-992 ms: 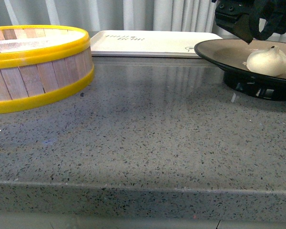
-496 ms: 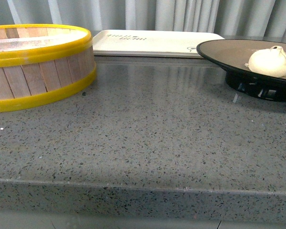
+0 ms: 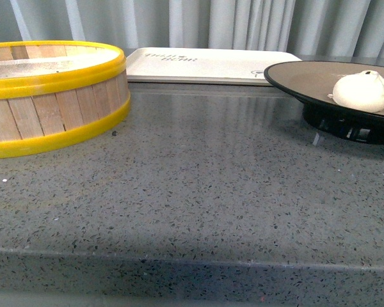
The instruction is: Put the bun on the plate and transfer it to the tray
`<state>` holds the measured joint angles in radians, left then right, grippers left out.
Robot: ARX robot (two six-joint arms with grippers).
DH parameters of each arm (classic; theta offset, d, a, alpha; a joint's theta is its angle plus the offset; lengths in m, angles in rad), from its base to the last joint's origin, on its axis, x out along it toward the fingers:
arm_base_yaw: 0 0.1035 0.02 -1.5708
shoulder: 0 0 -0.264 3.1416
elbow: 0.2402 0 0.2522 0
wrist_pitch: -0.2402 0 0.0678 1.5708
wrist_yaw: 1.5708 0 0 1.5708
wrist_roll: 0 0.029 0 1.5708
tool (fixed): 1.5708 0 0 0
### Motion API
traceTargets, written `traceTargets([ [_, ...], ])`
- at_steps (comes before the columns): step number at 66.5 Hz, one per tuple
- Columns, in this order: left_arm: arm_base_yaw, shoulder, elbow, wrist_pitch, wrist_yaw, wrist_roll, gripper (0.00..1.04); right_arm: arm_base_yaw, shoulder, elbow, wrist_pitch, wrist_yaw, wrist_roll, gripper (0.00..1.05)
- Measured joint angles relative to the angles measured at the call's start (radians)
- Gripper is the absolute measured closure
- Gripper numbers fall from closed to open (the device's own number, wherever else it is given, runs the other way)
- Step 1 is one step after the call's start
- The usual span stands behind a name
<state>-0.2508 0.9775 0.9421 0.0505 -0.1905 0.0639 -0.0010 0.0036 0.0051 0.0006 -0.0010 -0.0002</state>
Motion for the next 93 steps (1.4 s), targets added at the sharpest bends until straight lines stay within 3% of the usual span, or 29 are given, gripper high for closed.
traceTargets([
  [8,0.115,-0.15,-0.258,0.127,0.054,-0.043,0.46,0.0,0.0,0.0,0.0,0.0,0.0,0.08],
  [25,0.163,-0.278,-0.536,0.233,0.114,-0.058,0.91,0.0,0.0,0.0,0.0,0.0,0.0,0.08],
  [29,0.211,-0.312,-0.58,0.249,0.175,-0.063,1.01,0.0,0.0,0.0,0.0,0.0,0.0,0.08],
  [39,0.249,-0.373,-0.665,0.273,0.183,-0.066,1.01,0.0,0.0,0.0,0.0,0.0,0.0,0.08],
  [93,0.249,-0.647,-0.882,0.219,0.19,-0.066,1.01,0.0,0.0,0.0,0.0,0.0,0.0,0.08],
])
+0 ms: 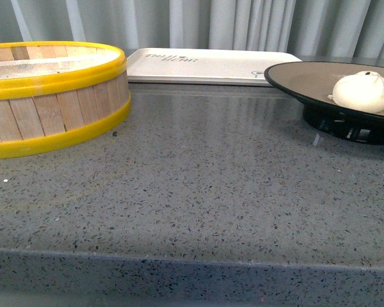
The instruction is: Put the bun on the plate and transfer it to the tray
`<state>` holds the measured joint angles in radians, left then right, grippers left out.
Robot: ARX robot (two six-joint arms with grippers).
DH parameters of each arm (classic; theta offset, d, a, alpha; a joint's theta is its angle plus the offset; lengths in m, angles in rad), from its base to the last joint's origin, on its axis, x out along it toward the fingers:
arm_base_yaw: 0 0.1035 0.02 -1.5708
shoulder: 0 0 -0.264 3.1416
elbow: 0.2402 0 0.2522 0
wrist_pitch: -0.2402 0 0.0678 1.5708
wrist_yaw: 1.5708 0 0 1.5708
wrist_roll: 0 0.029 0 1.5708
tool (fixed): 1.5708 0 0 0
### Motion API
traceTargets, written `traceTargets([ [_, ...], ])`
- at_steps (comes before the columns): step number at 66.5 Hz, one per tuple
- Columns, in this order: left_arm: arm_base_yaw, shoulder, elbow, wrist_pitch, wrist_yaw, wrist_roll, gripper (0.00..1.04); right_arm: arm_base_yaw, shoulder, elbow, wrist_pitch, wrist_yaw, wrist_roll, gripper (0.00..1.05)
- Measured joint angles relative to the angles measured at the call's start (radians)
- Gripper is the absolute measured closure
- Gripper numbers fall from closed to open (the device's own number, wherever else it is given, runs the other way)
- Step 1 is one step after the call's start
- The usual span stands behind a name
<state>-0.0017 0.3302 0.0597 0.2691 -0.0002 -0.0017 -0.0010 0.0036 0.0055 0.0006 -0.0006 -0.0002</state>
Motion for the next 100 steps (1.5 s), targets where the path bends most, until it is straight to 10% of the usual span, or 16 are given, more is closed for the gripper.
traceTargets([
  [67,0.0,-0.326,-0.034,-0.269,0.0,-0.001,1.0,0.0,0.0,0.0,0.0,0.0,0.0,0.08],
  [100,0.0,-0.326,-0.034,-0.269,0.0,-0.001,0.15,0.013,0.01,0.003,-0.013,0.042,-0.006,0.08],
])
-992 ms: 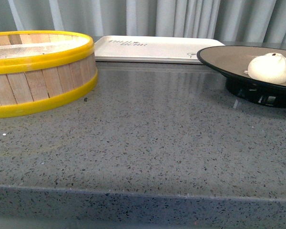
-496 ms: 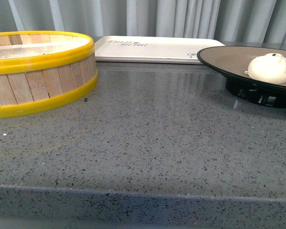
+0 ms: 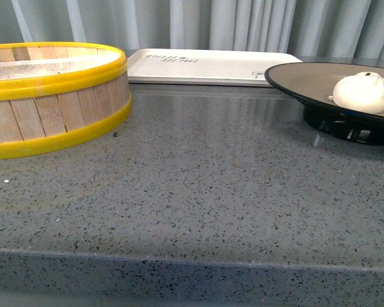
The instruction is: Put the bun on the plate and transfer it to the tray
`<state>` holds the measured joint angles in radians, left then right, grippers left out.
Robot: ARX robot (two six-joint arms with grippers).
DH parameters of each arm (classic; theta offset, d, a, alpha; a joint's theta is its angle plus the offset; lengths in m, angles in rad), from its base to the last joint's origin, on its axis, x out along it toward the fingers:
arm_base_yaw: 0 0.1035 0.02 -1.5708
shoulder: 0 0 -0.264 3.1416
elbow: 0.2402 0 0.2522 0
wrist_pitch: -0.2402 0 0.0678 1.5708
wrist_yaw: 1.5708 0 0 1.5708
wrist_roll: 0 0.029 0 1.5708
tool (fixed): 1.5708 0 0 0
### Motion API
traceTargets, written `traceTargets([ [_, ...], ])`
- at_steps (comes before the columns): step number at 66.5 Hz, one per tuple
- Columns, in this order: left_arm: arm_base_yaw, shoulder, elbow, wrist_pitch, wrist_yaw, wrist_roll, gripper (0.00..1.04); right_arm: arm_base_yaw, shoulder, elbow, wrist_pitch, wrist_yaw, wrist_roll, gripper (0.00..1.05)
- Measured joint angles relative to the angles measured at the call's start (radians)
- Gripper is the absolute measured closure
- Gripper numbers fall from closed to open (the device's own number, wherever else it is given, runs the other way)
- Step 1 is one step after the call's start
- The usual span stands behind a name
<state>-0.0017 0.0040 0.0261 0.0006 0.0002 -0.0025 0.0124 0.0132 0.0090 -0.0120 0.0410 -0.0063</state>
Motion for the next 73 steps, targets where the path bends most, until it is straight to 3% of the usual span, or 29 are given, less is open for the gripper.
traceTargets([
  [4,0.0,0.0,0.0,0.0,0.0,0.0,0.05,0.071,0.082,0.048,-0.069,0.247,-0.019,0.08],
  [6,0.0,0.0,0.0,0.0,-0.004,0.0,0.06,0.088,0.153,0.077,-0.047,0.363,-0.018,0.08],
  [10,0.0,0.0,0.0,0.0,0.001,0.0,0.07,0.056,0.264,0.122,0.062,0.4,-0.018,0.08],
  [18,0.0,0.0,0.0,0.0,0.0,0.0,0.07,-0.098,0.483,0.252,0.296,0.212,0.087,0.08],
  [21,0.0,0.0,0.0,0.0,0.0,0.0,0.07,-0.174,0.598,0.322,0.356,0.126,0.193,0.08],
  [25,0.0,0.0,0.0,0.0,0.0,0.0,0.07,-0.222,0.681,0.368,0.365,0.067,0.274,0.08],
  [35,0.0,0.0,0.0,0.0,0.0,0.0,0.07,-0.322,0.917,0.496,0.298,-0.124,0.644,0.08],
  [49,0.0,0.0,0.0,0.0,0.0,0.0,0.07,-0.344,1.083,0.578,0.243,-0.297,0.994,0.08],
  [73,0.0,0.0,0.0,0.0,0.0,0.0,0.07,-0.248,1.221,0.61,0.285,-0.4,1.188,0.08],
])
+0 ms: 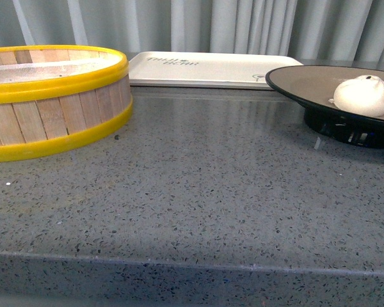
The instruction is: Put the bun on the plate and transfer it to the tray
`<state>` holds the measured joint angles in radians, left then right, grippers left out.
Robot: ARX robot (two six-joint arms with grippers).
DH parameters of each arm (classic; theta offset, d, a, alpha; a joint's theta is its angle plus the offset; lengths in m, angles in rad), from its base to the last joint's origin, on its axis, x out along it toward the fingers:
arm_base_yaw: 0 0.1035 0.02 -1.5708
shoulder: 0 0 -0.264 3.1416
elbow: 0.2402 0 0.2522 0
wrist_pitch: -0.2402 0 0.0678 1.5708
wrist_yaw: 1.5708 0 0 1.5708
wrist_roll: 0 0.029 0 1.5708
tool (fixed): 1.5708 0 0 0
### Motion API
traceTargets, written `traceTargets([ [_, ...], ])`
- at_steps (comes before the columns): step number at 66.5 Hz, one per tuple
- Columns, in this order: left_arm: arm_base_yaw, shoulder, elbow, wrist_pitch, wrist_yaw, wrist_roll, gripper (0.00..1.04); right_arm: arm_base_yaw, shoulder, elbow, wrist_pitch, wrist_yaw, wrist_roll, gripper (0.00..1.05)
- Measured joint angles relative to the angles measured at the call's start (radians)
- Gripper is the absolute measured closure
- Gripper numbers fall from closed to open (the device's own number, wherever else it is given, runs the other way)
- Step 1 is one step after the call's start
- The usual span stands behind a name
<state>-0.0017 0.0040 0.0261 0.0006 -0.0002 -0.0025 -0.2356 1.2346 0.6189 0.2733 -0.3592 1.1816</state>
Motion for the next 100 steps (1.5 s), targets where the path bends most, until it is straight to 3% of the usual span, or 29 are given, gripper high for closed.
traceTargets([
  [23,0.0,0.0,0.0,0.0,0.0,0.0,0.07,0.063,0.1,0.063,0.037,-0.074,0.054,0.12],
  [30,0.0,0.0,0.0,0.0,0.0,0.0,0.07,0.081,0.104,0.063,0.038,-0.08,0.054,0.27],
  [38,0.0,0.0,0.0,0.0,0.0,0.0,0.07,0.089,0.104,0.063,0.037,-0.082,0.053,0.55],
  [58,0.0,0.0,0.0,0.0,0.0,0.0,0.07,0.08,0.097,0.063,0.025,-0.089,0.03,1.01],
  [86,0.0,0.0,0.0,0.0,0.0,0.0,0.07,0.076,0.064,0.077,0.054,-0.111,-0.007,1.01],
  [100,0.0,0.0,0.0,0.0,0.0,0.0,0.07,0.074,0.238,0.327,0.05,-0.102,-0.006,1.01],
])
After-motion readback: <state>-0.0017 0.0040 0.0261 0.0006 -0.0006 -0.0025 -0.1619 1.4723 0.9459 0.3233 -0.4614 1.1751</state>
